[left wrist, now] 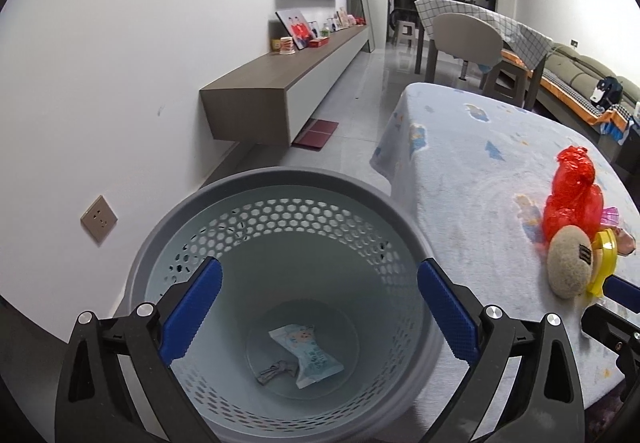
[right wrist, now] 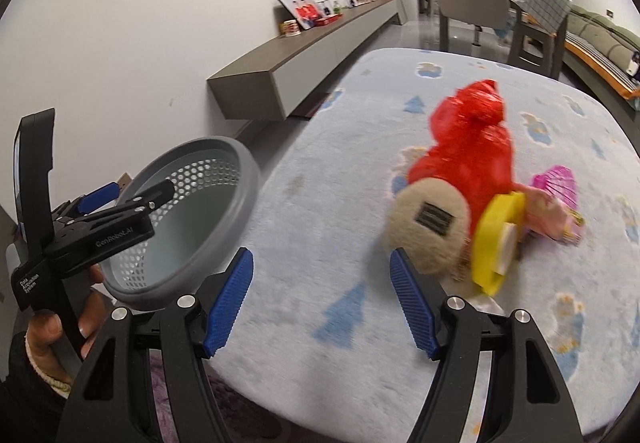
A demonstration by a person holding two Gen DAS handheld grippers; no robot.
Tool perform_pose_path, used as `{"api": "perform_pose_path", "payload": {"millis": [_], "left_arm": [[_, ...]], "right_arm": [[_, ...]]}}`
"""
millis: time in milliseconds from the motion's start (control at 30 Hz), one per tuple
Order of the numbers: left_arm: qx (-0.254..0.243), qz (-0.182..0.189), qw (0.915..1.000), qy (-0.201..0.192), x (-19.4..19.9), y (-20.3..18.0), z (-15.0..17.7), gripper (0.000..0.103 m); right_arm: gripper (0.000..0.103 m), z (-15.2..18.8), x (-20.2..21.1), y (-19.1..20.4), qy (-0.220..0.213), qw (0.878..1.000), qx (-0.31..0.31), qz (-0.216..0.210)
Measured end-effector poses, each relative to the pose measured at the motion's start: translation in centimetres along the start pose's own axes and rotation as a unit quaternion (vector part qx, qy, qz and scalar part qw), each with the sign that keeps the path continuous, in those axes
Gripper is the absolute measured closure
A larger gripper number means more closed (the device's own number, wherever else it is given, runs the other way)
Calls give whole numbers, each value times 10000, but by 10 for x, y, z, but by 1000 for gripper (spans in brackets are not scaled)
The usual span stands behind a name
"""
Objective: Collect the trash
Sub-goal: 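Move both grippers back from the wastebasket toward the trash pile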
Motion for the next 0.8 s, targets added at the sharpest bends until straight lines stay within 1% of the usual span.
{"api": "perform_pose_path", "payload": {"millis": [200,367,467,667,800], "left_arm": [[-44,238,9996,-152,10,-25,-11,7],[-176,505,9982,-275,18,-51,-20,7],[-288,580,9974,-329,21,-67,-23,7],[-565,625,9961,-253,18,-92,-19,7],[-691,667,9951,-222,17,-101,-18,7]], "right_arm": [[35,9,26,-39,-227,9983,-491,221],[35,16,47,-70,-384,9948,-812,475],[35,21,58,-87,-484,9920,-989,616],[35,34,58,-121,-426,9872,-1277,861],[35,40,49,-130,-300,9864,-1347,894]]}}
Point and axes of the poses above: each gripper's, at about its wrist camera, not at the fingertips, and x roughly against the way its jaws point, y to its left, z to its underside, the point moved 8 cm from there along -x, roughly the way its jaws point, and after that the axes turned 9 degrees about -x, right-handed, at the moved point
